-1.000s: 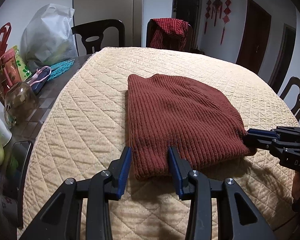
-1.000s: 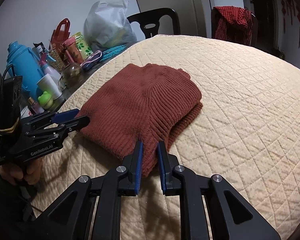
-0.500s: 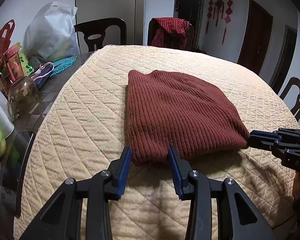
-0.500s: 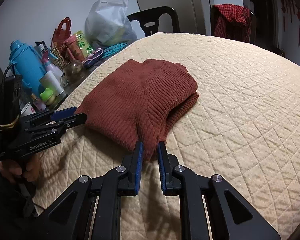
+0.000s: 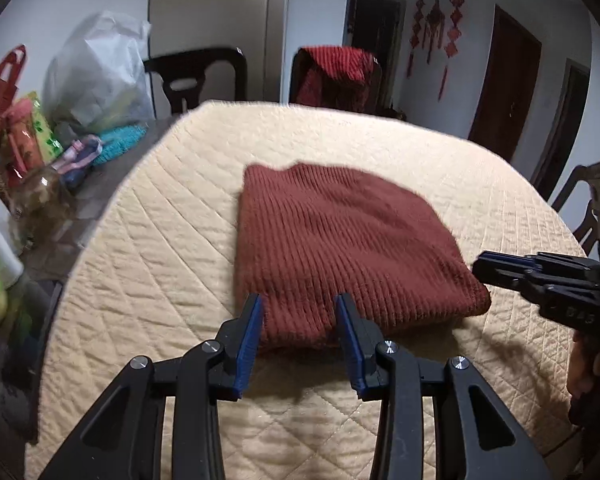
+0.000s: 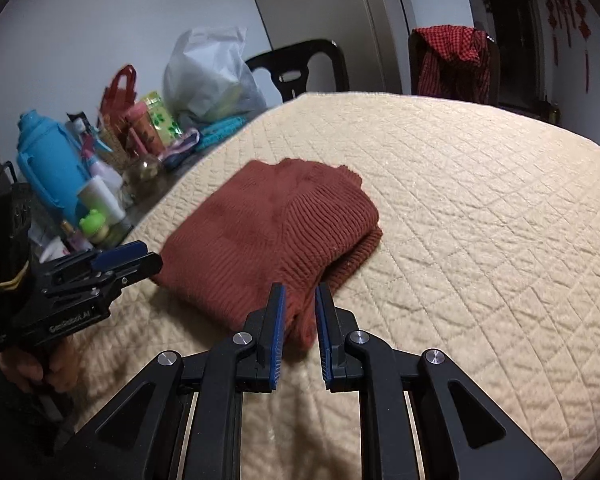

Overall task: Fold small clothes
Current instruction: 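Open the right gripper and withdraw it from the sweater bundle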

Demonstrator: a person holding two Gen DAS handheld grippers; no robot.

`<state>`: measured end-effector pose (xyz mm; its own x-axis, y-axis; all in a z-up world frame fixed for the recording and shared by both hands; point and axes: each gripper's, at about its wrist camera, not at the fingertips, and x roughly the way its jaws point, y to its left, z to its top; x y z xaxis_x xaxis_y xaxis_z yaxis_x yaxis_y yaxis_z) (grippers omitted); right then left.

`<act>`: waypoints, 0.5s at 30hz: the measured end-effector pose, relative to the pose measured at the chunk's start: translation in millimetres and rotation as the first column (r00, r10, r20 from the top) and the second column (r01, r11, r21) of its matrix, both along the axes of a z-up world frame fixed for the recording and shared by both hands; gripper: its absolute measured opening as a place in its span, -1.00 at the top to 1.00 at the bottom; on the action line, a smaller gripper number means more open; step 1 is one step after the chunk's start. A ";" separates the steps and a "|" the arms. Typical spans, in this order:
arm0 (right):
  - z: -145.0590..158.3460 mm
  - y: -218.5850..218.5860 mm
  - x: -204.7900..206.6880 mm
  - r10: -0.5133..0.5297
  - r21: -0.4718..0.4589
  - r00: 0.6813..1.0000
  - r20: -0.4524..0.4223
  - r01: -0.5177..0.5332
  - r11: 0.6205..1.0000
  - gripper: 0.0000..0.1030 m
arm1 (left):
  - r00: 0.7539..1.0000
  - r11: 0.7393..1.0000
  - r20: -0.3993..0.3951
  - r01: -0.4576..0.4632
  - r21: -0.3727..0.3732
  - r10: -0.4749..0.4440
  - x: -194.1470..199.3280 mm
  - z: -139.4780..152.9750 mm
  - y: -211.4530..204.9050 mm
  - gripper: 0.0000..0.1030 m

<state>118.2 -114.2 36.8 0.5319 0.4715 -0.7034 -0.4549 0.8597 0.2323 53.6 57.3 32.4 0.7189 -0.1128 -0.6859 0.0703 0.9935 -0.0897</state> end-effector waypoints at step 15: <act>0.0 -0.5 -39.8 0.041 -0.103 0.999 0.004 -0.040 0.994 0.62 | 0.998 0.998 -0.036 -0.050 0.026 0.051 -31.6 -7.3 9.0 0.19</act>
<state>78.4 -114.7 36.8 0.5185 0.4176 -0.7461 -0.4908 0.8599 0.1402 22.0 66.4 25.2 0.6980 -0.0592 -0.7137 0.0170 0.9977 -0.0662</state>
